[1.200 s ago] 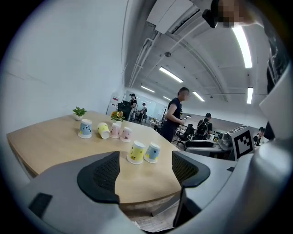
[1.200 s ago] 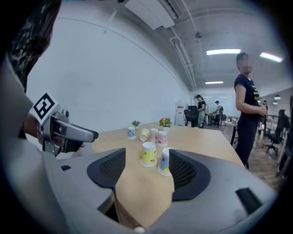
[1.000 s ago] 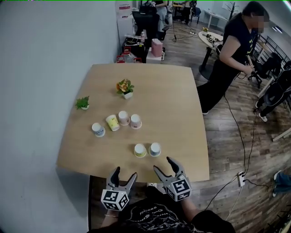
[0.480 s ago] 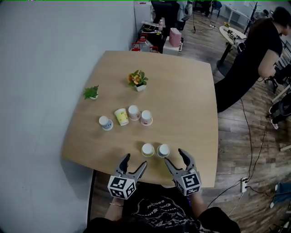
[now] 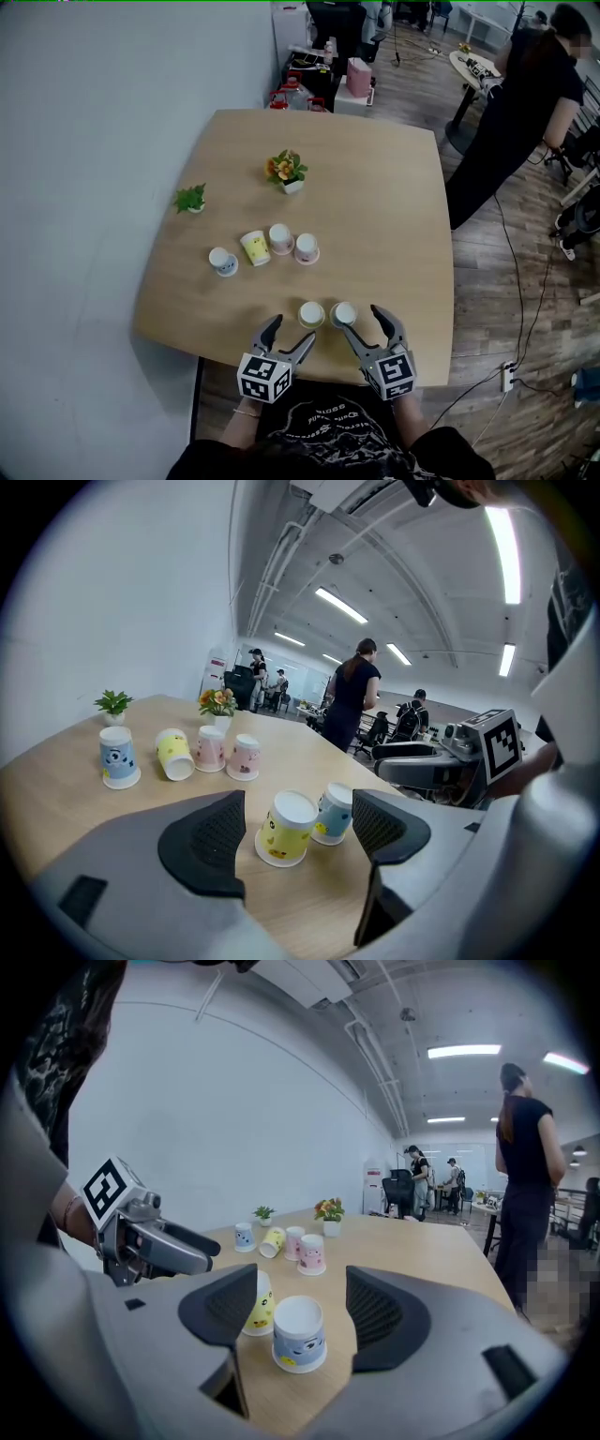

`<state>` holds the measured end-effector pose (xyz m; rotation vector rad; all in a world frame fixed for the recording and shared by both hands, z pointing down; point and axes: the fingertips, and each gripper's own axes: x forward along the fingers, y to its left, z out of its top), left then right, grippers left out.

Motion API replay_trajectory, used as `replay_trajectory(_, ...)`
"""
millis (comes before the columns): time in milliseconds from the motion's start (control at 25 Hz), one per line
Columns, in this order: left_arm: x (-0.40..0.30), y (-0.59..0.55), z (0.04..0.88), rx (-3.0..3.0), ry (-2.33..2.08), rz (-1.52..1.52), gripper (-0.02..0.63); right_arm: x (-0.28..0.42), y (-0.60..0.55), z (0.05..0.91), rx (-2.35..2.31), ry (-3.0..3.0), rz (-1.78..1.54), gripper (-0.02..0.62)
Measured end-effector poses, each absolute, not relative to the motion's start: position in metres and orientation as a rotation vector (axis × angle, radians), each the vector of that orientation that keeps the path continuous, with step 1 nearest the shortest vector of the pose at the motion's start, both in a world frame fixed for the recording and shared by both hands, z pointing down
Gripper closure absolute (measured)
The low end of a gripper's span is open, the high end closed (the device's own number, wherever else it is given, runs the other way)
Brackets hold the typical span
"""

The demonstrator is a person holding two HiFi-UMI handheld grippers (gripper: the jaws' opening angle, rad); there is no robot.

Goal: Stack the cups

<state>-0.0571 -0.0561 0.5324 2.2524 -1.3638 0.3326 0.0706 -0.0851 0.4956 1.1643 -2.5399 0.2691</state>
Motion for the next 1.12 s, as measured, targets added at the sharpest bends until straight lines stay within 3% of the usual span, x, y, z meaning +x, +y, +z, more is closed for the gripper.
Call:
replay_trajectory(1000, -0.024, -0.095, 0.586, 2.39, -1.048, 0.616, 0.239, 0.042, -0.103, 0.572, 0.852, -2.393, 0.285, 0.288)
replay_trajectory(1120, -0.025, -0.096, 0.589, 2.422, -1.066, 0.699, 0.312, 0.043, -0.102, 0.575, 0.848, -2.377, 0.262, 0.333)
